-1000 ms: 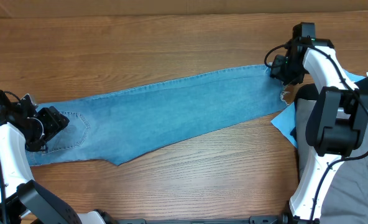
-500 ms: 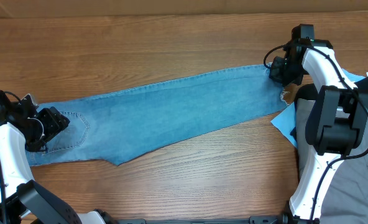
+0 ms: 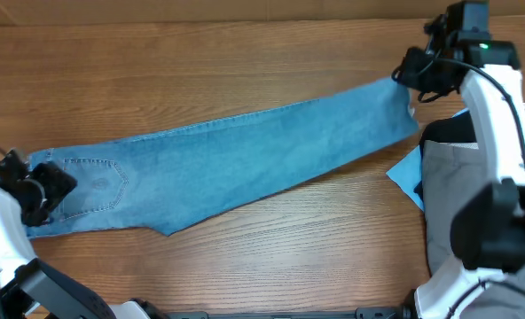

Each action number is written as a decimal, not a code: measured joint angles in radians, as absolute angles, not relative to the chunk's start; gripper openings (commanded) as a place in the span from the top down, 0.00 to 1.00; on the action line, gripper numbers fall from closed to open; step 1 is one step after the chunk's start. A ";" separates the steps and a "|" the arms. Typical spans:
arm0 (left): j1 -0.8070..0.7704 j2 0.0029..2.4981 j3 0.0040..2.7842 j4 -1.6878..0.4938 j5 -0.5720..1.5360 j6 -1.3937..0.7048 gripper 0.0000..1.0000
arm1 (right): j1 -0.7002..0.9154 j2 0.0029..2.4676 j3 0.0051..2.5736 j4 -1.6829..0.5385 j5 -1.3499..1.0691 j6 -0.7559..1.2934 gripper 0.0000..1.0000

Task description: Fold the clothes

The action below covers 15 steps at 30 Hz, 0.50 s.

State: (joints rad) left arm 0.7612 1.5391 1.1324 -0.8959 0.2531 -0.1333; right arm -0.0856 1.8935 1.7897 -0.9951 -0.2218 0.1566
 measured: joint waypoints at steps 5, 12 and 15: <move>0.821 1.539 1.132 -0.902 0.193 -0.172 0.34 | -0.076 1.830 1.790 -0.994 -0.295 0.146 0.96; 0.844 1.556 1.132 -0.856 0.144 -0.201 0.38 | 0.017 1.827 1.810 -0.960 -0.381 0.104 0.96; 0.844 1.604 1.132 -0.852 0.125 -0.212 0.40 | 0.088 1.819 1.893 -0.961 -0.402 0.093 0.96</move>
